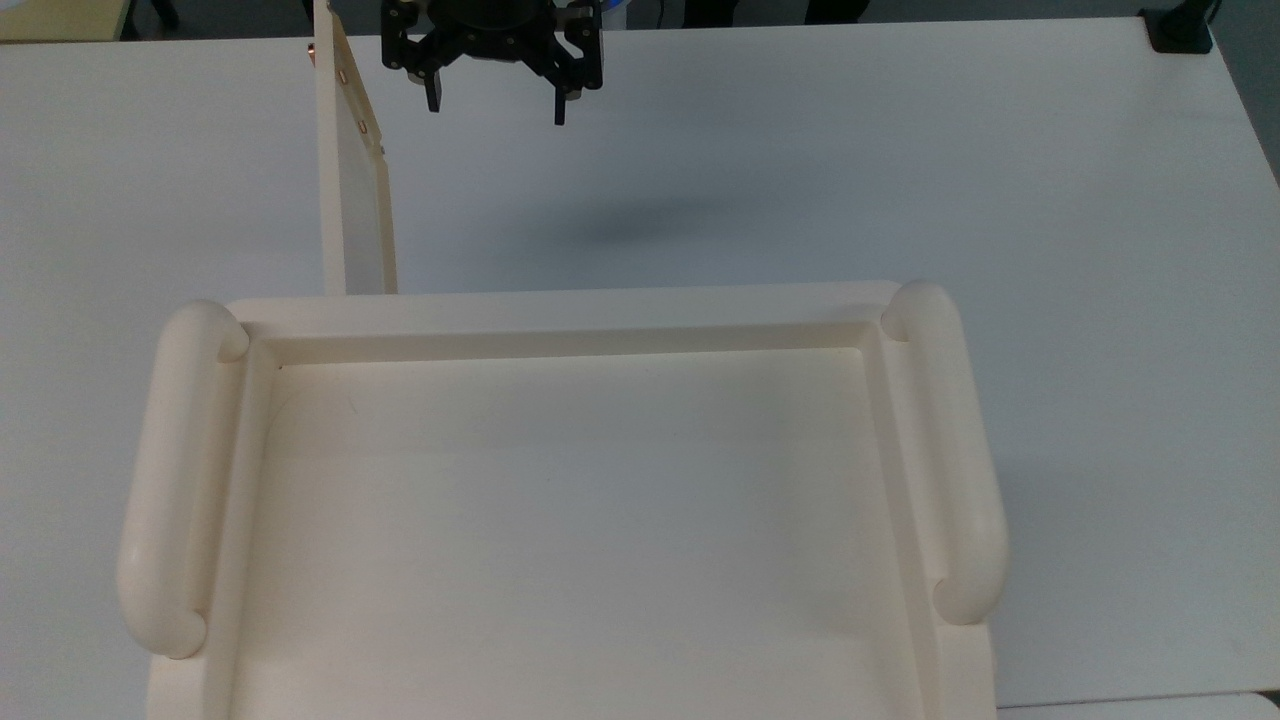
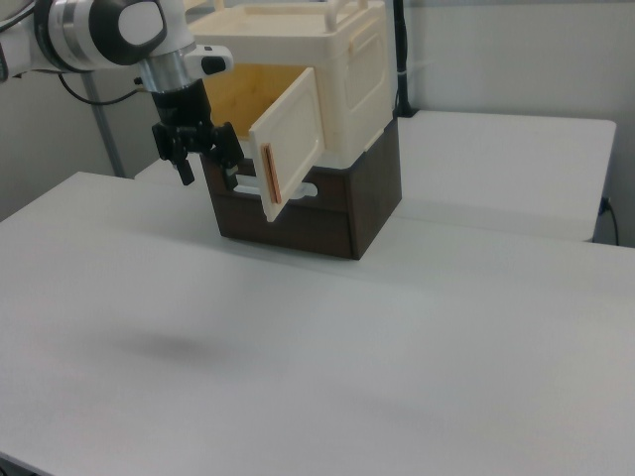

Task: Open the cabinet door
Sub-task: 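Release the door and move the gripper back from the cabinet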

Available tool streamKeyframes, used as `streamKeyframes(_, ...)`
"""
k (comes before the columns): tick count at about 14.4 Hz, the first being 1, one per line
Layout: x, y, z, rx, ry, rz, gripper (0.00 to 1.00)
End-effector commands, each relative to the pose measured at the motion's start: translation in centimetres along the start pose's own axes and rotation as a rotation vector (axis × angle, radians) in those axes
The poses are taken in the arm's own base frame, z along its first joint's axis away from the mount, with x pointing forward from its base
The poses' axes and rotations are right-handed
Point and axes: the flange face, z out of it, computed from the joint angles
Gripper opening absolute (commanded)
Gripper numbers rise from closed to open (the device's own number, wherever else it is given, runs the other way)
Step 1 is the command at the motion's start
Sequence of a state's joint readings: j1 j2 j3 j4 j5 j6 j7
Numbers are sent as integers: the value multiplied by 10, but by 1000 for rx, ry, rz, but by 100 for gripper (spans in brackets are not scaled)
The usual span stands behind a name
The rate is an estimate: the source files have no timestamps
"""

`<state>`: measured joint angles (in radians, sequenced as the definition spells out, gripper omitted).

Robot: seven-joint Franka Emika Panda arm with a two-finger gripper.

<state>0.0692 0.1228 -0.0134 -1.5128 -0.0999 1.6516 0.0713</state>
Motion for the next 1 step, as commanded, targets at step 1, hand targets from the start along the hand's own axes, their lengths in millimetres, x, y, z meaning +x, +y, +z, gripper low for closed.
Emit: streamKeyframes(1,-13,-2,0,15,-34,-15,100)
